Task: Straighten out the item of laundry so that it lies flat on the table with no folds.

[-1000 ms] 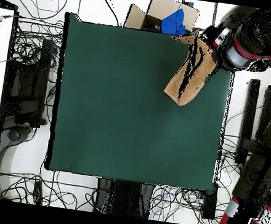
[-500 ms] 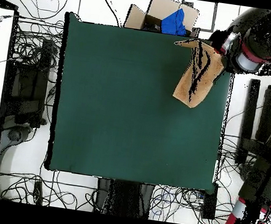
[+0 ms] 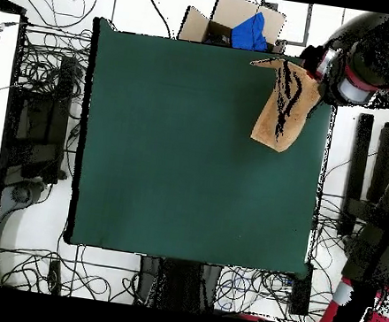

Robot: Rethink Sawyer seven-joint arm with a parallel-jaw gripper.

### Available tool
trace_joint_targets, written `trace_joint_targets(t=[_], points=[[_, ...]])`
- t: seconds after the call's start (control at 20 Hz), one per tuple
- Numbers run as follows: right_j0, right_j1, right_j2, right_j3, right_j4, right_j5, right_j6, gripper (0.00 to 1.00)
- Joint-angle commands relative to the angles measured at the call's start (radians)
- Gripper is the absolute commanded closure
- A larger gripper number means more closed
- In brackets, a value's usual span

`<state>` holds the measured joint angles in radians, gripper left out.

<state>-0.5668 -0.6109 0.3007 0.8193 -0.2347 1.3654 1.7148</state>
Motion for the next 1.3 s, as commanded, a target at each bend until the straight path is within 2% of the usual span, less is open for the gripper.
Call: trace_joint_targets(t=[0.05,0.4,0.85,1.3], points=[[0.032,-0.028,0.038,0.221,-0.005,-0.185,-0.077,1.00],[0.075,-0.063,0.014,0.303,0.004,-0.240,0.010,1.00],[0.139,-0.088,-0.015,0.302,0.029,-0.183,0.116,1.00],[0.184,-0.102,-0.045,0.329,0.053,-0.190,0.179,1.00]])
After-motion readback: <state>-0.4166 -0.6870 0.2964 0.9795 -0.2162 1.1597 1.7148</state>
